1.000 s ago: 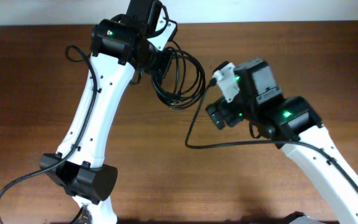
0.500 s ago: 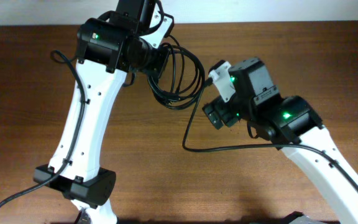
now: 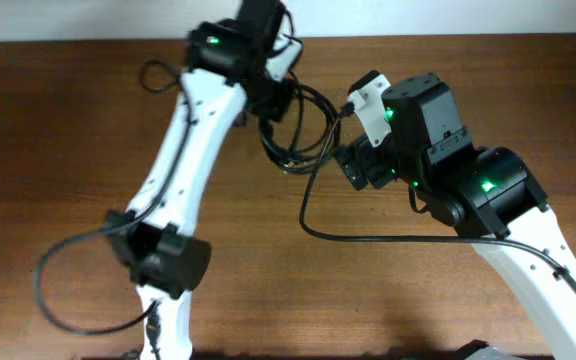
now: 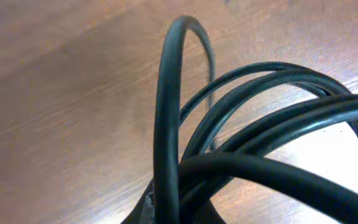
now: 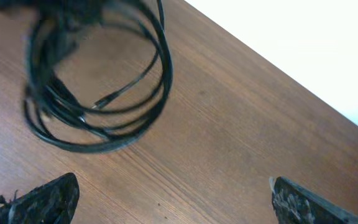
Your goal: Untangle cables
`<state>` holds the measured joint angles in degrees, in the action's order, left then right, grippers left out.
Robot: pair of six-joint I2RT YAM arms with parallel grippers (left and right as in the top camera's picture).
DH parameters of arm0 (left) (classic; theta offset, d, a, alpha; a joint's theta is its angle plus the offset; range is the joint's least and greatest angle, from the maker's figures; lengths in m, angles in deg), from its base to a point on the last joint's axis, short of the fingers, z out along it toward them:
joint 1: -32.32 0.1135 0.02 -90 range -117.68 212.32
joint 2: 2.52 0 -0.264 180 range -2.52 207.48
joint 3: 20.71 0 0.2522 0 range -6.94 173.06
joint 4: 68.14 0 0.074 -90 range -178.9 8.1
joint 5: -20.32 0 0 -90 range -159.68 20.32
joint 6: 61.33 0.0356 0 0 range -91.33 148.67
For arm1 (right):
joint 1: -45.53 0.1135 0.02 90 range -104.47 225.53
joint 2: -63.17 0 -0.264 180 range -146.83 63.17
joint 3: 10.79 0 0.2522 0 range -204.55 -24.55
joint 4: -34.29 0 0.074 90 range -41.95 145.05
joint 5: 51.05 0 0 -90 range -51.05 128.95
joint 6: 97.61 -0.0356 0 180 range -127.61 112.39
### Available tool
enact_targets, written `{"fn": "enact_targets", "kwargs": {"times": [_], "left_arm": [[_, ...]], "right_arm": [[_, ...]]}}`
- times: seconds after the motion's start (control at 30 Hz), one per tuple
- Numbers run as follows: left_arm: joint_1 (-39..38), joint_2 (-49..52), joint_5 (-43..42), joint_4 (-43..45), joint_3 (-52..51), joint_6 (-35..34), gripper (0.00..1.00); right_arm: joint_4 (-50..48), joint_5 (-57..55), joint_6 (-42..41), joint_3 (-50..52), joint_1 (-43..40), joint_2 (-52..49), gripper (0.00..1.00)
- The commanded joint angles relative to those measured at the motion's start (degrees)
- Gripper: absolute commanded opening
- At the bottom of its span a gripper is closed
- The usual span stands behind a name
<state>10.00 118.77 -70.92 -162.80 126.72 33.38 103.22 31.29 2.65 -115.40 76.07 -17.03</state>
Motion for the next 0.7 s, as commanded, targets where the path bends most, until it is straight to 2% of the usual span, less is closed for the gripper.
{"fn": "enact_targets", "kwargs": {"times": [0.0, 0.07, 0.33, 0.67], "left_arm": [[-2.75, 1.60, -0.42, 1.31, -0.52, -1.27, 0.00], [-3.34, 1.14, -0.39, 2.03, -0.46, -1.27, 0.00], [-3.80, -1.05, 11.65, 2.75, -0.44, -5.27, 0.00], [-3.78, -12.33, 15.87, 3.80, -0.44, -7.08, 0.00]], "right_arm": [[-2.49, -3.08, 1.33, -0.87, 0.17, -1.97, 0.98], [-3.69, -4.94, 1.51, -0.90, 0.20, -3.91, 0.98], [-7.21, -5.03, 1.51, -0.90, -1.01, -9.51, 0.98], [-11.04, -4.98, 1.53, -0.90, -1.84, -10.93, 0.99]]}}
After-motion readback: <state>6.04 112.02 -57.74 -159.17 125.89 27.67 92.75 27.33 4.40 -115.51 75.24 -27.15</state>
